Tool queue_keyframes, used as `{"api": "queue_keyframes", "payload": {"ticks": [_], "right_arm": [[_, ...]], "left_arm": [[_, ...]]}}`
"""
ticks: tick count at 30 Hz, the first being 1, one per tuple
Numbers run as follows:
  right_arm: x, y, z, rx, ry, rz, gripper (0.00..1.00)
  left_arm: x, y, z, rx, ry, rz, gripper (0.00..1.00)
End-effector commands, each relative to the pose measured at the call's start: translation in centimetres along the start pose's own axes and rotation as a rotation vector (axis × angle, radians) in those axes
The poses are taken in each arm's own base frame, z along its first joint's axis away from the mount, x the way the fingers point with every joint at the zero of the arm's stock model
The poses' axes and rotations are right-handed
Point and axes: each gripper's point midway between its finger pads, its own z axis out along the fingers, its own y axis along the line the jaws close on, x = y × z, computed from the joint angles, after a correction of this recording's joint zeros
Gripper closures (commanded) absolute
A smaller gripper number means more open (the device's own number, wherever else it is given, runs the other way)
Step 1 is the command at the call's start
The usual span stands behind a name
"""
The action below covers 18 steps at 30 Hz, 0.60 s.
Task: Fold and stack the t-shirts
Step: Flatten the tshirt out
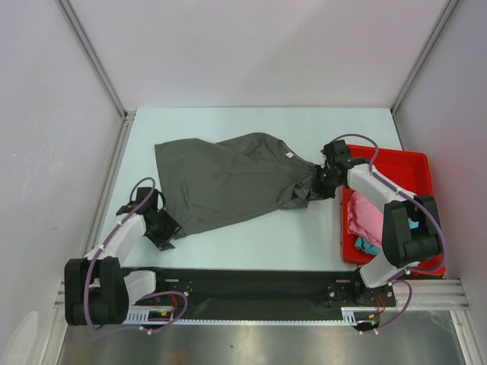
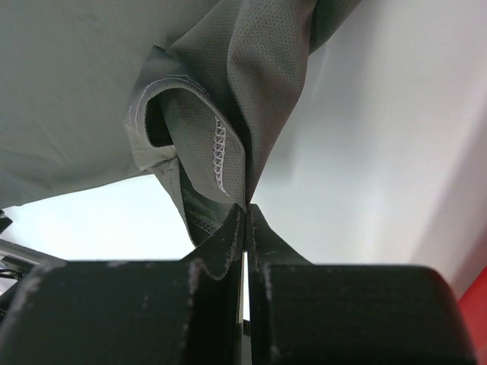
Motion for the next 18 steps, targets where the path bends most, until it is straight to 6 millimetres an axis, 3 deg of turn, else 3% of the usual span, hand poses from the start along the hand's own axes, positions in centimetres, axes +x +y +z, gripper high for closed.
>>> {"api": "queue_keyframes", "payload": {"ticks": [1,6,18], "right_arm": [[-0.7,0.6,-1.1,-0.031,-0.047,-0.027,1.0],[-0.6,0.3,-1.0,-0.028,-0.041,-0.024,1.0],[-0.7,0.2,-0.7,-0.029,-0.028,-0.027,1.0]], "left_arm": [[-2.0,-1.1,-0.6,0.018,-0.072,-0.027,0.45],[-2.0,-0.9,-0.3,0.004,-0.072,-0.045,0.51],[-3.4,-1.1,0.7,-0.033,-0.091,-0.013,0.53]]}}
